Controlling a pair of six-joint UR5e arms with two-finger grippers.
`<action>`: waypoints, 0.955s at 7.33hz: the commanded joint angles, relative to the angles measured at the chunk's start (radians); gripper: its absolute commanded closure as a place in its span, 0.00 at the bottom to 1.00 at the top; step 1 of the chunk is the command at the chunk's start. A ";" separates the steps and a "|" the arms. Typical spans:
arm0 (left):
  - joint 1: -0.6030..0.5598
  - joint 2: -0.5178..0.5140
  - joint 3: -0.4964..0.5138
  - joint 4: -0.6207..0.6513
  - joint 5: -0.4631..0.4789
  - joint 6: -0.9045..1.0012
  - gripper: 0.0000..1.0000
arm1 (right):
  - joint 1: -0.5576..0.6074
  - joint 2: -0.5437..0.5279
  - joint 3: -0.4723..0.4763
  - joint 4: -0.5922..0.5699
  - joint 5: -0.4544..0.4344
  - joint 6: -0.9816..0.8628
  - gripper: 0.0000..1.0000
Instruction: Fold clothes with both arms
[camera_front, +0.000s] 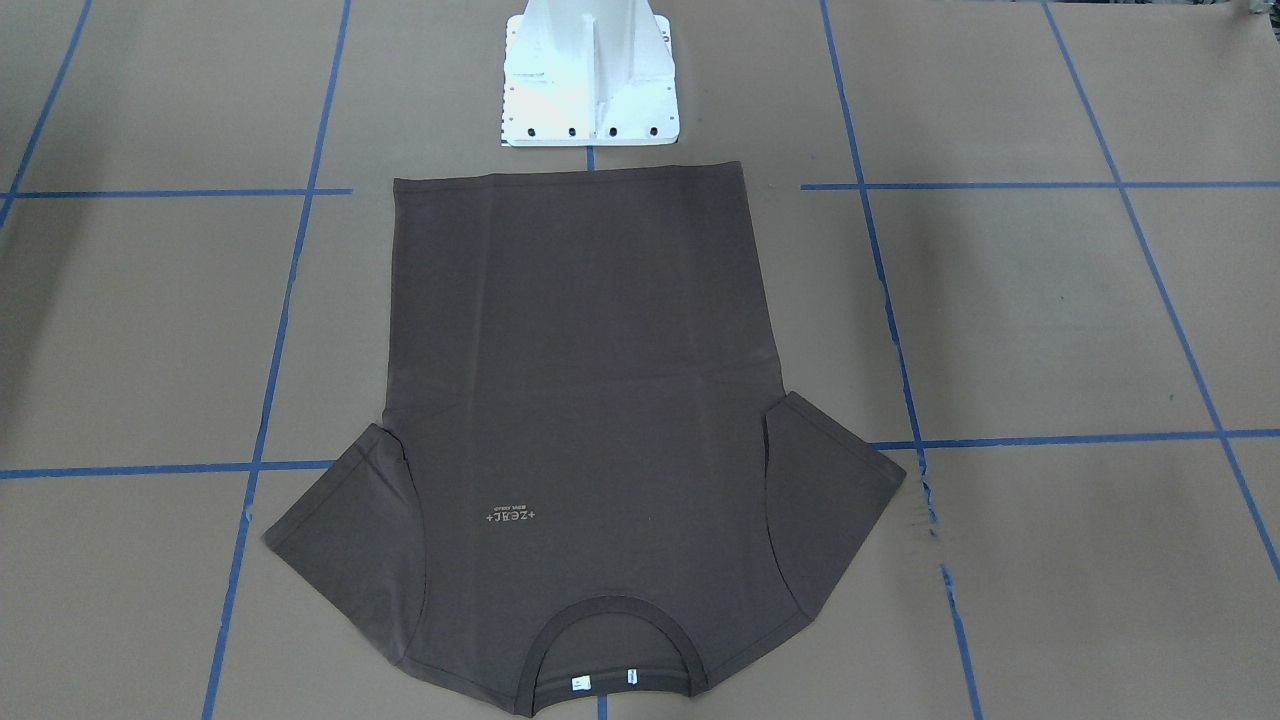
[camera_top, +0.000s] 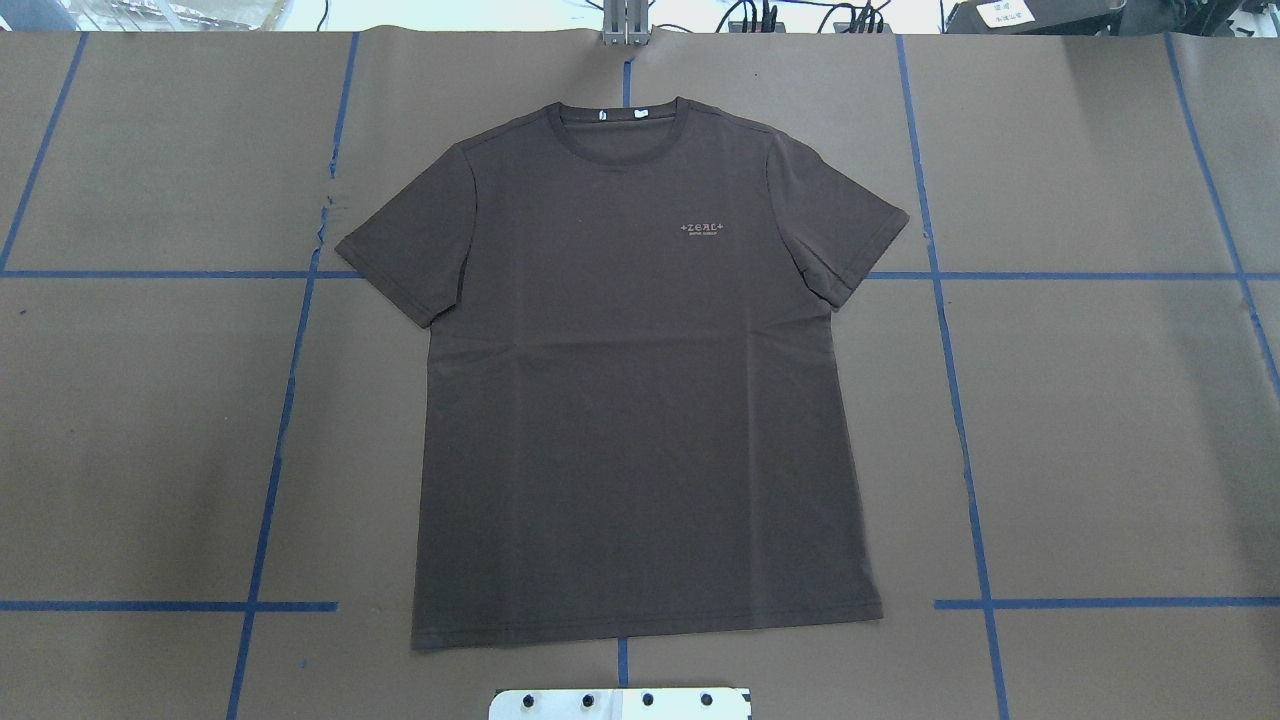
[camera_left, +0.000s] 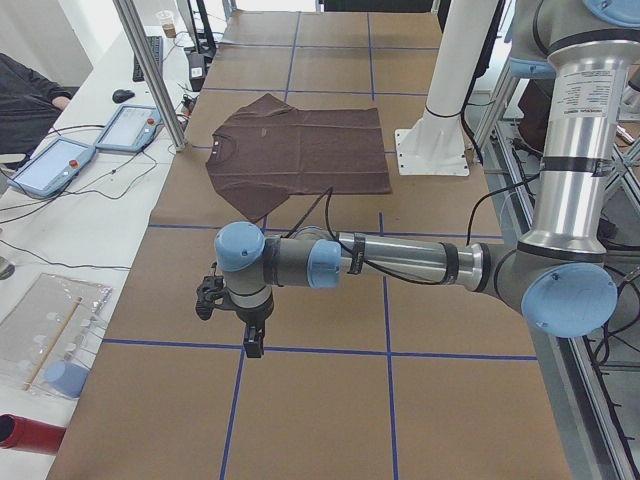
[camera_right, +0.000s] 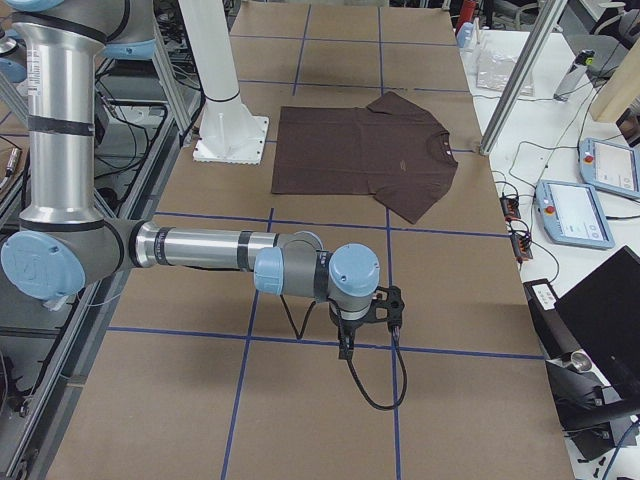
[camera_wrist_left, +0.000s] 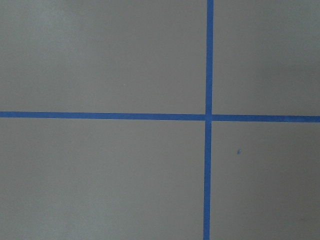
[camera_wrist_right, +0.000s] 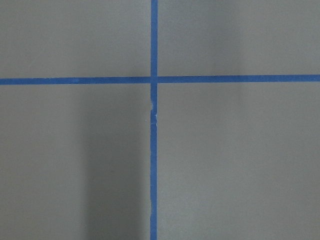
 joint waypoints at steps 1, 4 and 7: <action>0.000 0.000 0.000 0.000 -0.008 0.000 0.00 | 0.001 0.003 0.026 0.003 0.008 0.000 0.00; 0.002 -0.061 -0.004 -0.067 -0.014 -0.002 0.00 | -0.010 0.040 0.051 0.009 0.014 0.017 0.00; 0.023 -0.097 0.014 -0.364 -0.035 -0.017 0.00 | -0.216 0.296 0.010 0.057 0.040 0.156 0.00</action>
